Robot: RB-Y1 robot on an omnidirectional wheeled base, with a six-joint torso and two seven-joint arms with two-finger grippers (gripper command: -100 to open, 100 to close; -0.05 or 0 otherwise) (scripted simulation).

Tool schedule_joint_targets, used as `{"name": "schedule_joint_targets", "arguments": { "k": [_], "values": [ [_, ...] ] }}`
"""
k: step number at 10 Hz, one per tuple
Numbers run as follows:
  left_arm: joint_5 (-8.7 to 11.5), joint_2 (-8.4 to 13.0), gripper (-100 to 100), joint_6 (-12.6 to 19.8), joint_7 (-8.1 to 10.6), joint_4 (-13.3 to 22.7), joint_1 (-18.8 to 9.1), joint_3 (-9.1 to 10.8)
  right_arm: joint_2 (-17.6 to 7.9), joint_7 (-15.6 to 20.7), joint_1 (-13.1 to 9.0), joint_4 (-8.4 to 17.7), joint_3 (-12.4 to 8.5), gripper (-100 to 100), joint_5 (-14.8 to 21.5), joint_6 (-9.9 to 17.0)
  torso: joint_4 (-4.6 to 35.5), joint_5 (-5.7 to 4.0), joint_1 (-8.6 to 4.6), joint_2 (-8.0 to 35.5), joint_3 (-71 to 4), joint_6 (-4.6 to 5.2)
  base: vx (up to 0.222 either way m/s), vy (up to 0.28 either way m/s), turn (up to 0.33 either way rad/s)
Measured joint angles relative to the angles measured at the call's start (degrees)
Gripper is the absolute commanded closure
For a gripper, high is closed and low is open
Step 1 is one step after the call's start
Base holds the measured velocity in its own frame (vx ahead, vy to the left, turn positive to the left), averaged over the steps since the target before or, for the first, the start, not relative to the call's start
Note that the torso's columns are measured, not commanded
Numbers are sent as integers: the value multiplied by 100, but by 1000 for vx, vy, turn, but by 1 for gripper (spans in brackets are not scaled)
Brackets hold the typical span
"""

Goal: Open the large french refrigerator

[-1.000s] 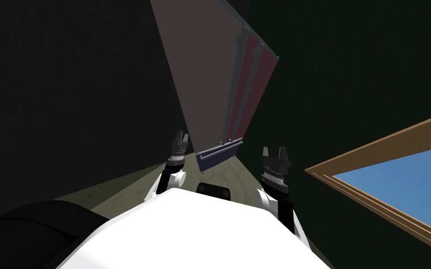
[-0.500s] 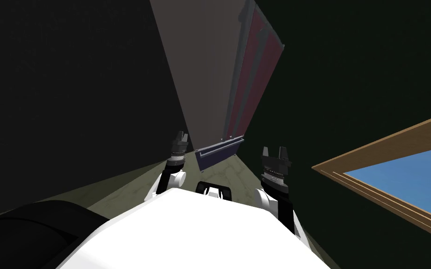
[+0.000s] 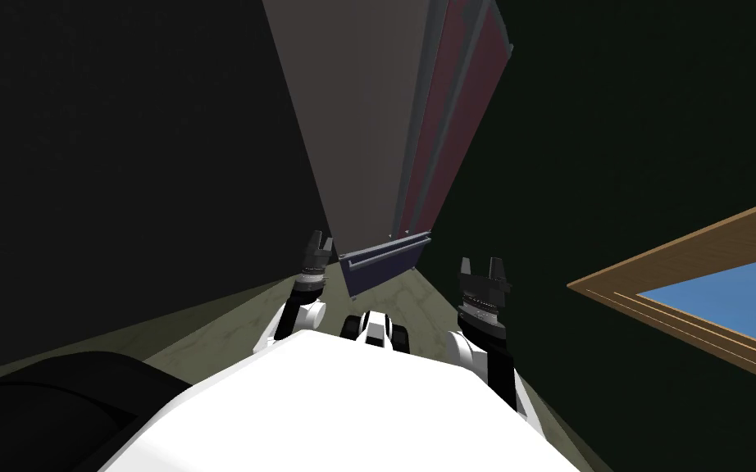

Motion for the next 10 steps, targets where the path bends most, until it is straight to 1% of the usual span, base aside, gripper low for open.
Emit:
{"name": "schedule_joint_targets", "arguments": {
  "k": [3, 4, 8, 10],
  "values": [
    [-2, 163, -100, -3, 1, 361, -115, 28, 0, 0, 0, 0, 0, 0, 0, 0, 24, -1, -4, 22, -29, 0, 13, 8, -11],
    [-13, 193, -100, 30, -11, 503, -203, 30, 0, 0, 0, 0, 0, 0, 0, 0, 24, -2, -4, 23, -30, 0, 15, 9, -15],
    [-43, 329, -100, 0, -27, 1035, -223, 1, 0, 0, 0, 0, 0, 0, 0, 0, 24, -1, -3, 23, -30, 0, 18, 12, -15],
    [-67, 365, -100, -8, -50, 1361, -296, -15, 0, 0, 0, 0, 0, 0, 0, 0, 24, -1, -4, 22, -30, 0, 23, 10, -18]
  ]
}}
